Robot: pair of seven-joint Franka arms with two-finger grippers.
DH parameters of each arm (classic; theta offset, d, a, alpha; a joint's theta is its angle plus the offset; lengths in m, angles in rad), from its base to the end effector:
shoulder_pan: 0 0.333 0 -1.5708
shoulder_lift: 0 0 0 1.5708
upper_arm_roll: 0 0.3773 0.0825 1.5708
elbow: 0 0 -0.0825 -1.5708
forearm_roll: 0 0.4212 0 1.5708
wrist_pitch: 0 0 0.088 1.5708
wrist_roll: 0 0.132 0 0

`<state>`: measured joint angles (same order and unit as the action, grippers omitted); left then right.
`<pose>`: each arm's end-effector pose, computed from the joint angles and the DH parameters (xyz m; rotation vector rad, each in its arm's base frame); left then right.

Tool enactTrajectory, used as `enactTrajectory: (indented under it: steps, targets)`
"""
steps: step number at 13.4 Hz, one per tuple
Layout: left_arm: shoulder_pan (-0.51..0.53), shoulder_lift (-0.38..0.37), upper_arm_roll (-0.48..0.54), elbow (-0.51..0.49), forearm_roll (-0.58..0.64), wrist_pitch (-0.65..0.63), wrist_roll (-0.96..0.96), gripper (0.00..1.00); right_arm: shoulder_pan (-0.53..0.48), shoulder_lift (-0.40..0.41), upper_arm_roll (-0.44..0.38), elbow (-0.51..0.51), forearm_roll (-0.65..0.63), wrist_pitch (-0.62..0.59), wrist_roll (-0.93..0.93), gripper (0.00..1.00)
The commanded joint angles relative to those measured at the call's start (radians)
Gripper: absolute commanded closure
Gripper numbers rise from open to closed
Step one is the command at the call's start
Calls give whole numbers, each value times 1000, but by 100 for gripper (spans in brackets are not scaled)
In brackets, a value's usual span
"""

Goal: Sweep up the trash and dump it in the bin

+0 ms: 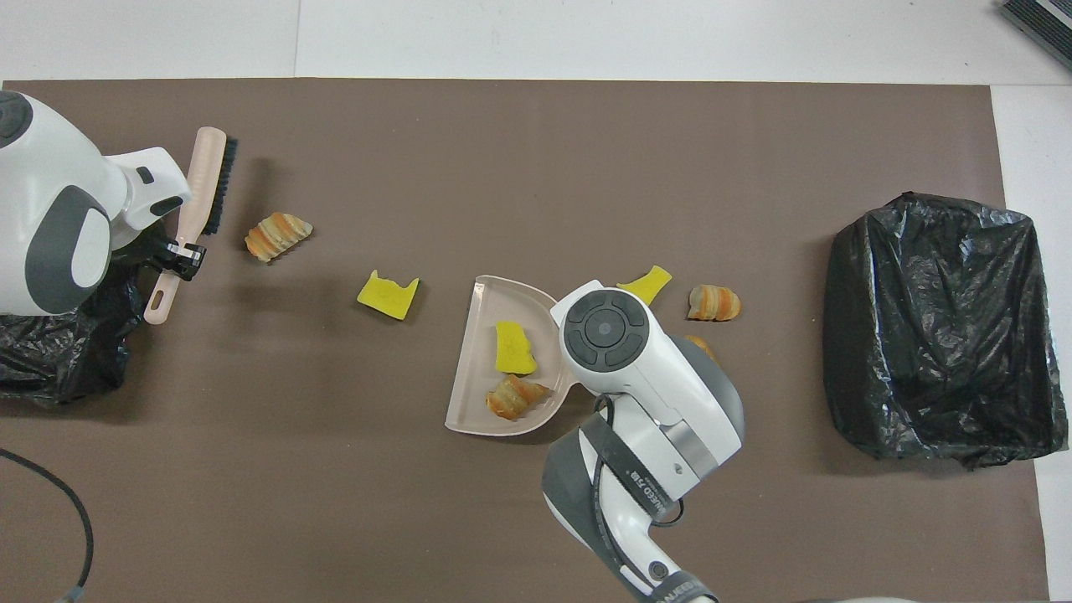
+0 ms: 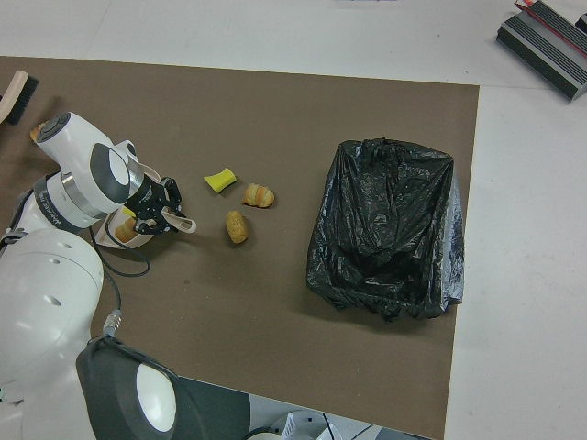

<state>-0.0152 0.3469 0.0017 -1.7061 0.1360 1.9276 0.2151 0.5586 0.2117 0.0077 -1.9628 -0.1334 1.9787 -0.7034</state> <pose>0.6886 0.0032 0.3963 -2.9924 0.4282 0.2078 0.5249 0.3199 0.3674 2.3757 1.8719 -0.3081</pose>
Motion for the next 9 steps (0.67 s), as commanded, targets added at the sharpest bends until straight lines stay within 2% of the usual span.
enactTrajectory:
  steps: [1,5,7,9]
  targets:
    - [7,15,-3,-6,19,-7,142,100,0,-6,5,-10,23,15,28,100]
    - [-12,-52,-8,-142,17,-24,190,100,0,-6,6,-10,23,15,28,100]
    - [-75,-91,-9,-213,16,-10,182,100,0,-6,5,-8,23,15,28,100]
    - [-127,-106,-12,-228,-9,-21,149,100,0,-6,5,-10,23,15,28,100]
